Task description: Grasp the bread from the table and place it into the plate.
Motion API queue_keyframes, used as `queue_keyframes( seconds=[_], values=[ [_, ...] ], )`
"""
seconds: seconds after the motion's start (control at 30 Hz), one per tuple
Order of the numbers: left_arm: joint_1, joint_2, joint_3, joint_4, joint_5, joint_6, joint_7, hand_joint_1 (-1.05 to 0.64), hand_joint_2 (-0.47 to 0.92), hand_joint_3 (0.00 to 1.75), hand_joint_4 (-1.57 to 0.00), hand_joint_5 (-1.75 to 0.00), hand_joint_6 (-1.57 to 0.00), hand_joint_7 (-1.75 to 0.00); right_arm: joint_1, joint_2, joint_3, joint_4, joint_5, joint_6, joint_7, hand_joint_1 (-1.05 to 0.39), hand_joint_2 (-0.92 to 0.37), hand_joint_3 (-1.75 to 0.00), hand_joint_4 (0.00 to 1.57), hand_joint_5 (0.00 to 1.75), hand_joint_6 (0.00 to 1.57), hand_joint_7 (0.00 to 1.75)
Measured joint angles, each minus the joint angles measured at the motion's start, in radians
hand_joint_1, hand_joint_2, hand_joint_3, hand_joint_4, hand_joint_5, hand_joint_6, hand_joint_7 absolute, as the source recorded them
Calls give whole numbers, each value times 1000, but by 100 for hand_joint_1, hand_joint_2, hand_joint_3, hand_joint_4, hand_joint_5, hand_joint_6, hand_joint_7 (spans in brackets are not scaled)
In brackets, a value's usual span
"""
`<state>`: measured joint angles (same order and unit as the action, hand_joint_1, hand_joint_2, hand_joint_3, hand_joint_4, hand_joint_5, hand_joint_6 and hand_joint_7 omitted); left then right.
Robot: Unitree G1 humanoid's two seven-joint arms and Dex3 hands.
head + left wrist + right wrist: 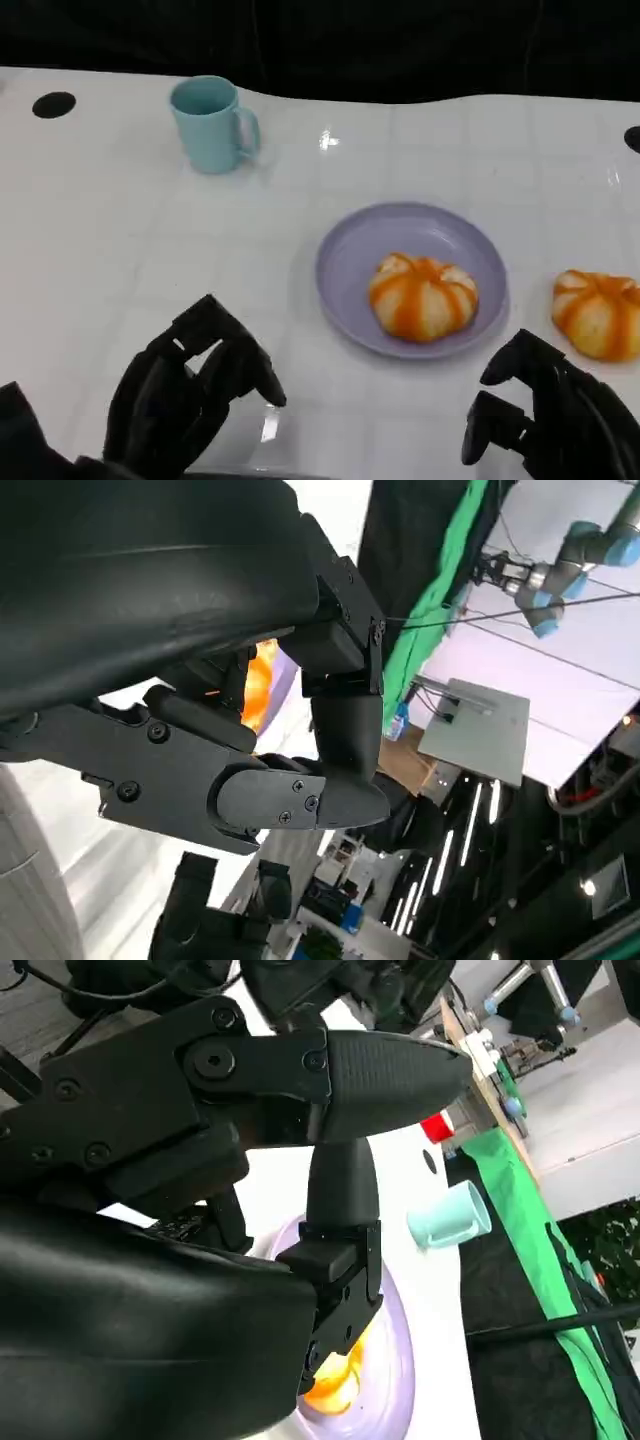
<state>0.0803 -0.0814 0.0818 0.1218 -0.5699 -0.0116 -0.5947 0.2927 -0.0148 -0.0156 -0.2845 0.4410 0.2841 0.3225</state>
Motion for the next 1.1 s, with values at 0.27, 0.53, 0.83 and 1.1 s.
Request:
queue_keyframes(
  seconds=[0.27, 0.53, 0.83, 1.1],
  values=[
    [18, -20, 32, 2, -29, 25, 0, -54, 92, 35, -71, -175, -59, -146, -1, 0, 2, 0, 1, 4, -4, -52, -91, -56, 74, 175, 44, 175],
    [43, -27, 40, 8, -36, 37, -2, -52, 92, 35, -70, -175, -59, -144, -4, 0, 1, 3, 2, 4, -2, -54, -91, -55, 75, 175, 45, 175],
    [43, -29, 51, 13, -38, 41, -16, -52, 92, 35, -71, -175, -62, -143, -4, 0, 0, 9, 12, 4, -2, -55, -90, -52, 75, 175, 45, 175],
    [42, -28, 59, 28, -36, 38, -20, -52, 92, 35, -70, -175, -62, -143, -11, 0, -1, 28, 12, 3, 0, -55, -91, -51, 75, 175, 46, 175]
  ],
)
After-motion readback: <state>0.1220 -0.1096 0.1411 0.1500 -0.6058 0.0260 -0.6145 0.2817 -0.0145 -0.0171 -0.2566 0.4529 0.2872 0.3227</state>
